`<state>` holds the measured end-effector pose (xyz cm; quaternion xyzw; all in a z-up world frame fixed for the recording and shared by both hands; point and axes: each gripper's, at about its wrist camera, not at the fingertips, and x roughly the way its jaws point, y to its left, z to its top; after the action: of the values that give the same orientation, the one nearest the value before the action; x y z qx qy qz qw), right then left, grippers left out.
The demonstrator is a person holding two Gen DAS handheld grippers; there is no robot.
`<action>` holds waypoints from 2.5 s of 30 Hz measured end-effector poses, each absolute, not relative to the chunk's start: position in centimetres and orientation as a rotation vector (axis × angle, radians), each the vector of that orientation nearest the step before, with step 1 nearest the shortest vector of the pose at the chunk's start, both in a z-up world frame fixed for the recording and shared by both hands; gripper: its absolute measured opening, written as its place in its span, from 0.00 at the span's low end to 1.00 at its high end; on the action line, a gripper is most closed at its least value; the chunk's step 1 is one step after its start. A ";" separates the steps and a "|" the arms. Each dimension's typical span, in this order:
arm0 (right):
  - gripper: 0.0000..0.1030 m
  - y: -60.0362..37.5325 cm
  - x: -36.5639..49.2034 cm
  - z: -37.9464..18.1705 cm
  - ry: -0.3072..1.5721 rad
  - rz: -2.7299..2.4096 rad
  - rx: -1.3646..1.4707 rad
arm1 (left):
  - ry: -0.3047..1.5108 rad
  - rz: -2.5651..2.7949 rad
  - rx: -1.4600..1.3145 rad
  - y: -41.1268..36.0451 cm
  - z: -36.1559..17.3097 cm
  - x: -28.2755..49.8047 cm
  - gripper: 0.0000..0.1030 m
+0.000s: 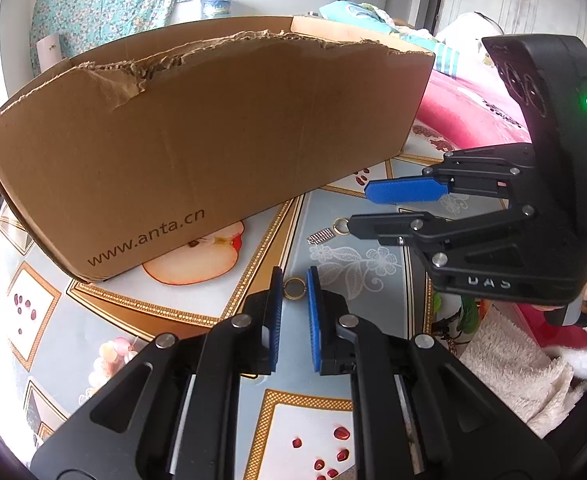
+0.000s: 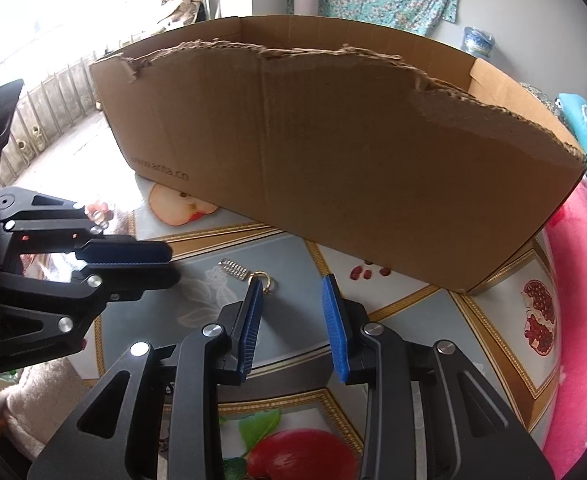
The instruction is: Organize jewelry
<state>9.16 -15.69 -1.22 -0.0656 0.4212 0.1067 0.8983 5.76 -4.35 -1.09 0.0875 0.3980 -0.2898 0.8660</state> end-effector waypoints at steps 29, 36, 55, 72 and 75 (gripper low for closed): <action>0.30 -15.5 9.4 -0.8 0.848 0.226 -0.023 | 0.832 -0.612 0.176 -4.3 -1.1 5.8 0.11; 0.23 -13.9 9.8 -1.4 0.857 0.222 -0.038 | 0.831 -0.614 0.178 -4.4 -1.1 5.8 0.11; 0.10 -14.8 9.3 -1.3 0.838 0.204 -0.003 | 0.827 -0.607 0.181 -4.5 -1.1 5.8 0.11; 0.10 -16.5 4.7 1.8 0.731 0.210 0.025 | 0.778 -0.599 0.181 -4.6 1.0 4.5 0.11; 0.10 -16.7 3.6 3.6 0.677 0.217 0.015 | 0.718 -0.623 0.178 -4.7 3.3 3.6 0.11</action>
<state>3.58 -16.69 3.63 0.0076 0.3314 0.1063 0.9375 3.57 -4.69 3.28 0.0857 0.3452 -0.2997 0.8853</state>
